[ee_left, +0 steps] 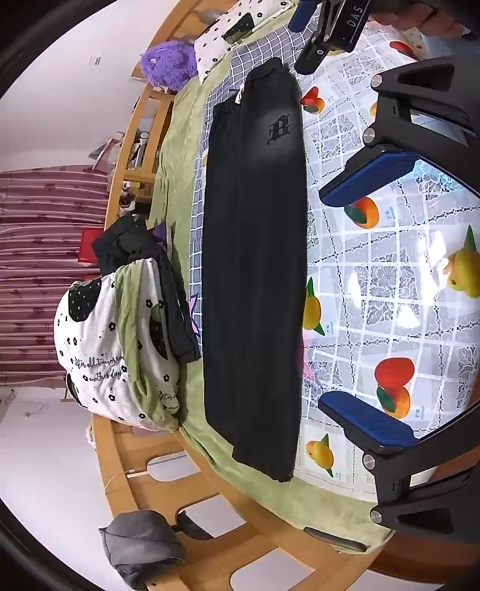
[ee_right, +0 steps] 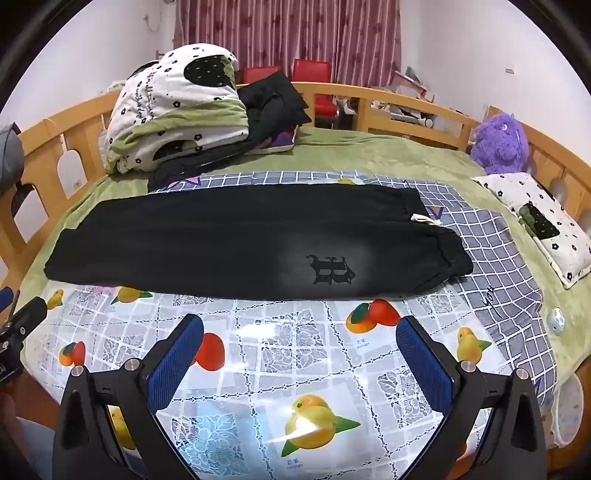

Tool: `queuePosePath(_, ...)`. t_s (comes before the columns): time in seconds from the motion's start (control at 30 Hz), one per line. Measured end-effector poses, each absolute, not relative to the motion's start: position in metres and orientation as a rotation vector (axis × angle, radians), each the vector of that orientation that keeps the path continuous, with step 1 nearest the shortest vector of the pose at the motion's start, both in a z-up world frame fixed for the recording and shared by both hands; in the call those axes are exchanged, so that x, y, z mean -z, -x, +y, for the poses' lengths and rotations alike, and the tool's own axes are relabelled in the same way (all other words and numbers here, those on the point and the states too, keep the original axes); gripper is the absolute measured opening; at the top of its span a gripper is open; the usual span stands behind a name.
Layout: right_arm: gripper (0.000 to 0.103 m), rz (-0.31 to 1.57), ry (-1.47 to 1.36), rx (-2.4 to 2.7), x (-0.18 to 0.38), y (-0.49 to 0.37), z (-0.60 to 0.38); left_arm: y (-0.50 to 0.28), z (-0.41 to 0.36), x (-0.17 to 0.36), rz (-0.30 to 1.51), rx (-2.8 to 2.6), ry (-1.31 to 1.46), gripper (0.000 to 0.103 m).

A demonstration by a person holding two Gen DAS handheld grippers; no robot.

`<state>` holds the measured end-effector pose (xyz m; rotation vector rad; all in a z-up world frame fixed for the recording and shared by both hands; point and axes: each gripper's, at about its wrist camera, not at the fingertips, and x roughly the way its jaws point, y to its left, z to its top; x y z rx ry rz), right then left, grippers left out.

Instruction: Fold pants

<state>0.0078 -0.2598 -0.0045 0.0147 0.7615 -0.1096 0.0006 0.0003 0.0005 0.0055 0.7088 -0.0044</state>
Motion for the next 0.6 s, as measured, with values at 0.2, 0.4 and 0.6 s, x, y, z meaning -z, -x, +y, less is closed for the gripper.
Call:
queuePosePath(0.2,0.102,0.756,-0.024,0.110,0.0052,-0.0079,-0.2594,0.0059,-0.0026,-0.0015,0.673,0.002,-0.028,0.101)
queuePosePath(0.4,0.102,0.753,-0.060,0.114,0.0056,-0.0045,-0.2599,0.0056,-0.0032,-0.0035,0.677,0.006,-0.015,0.101)
queuePosePath(0.6,0.102,0.757,-0.082,0.110,0.0041,-0.0077,-0.2678,0.0051,-0.0014,-0.0032,0.679,0.005,-0.011,0.101)
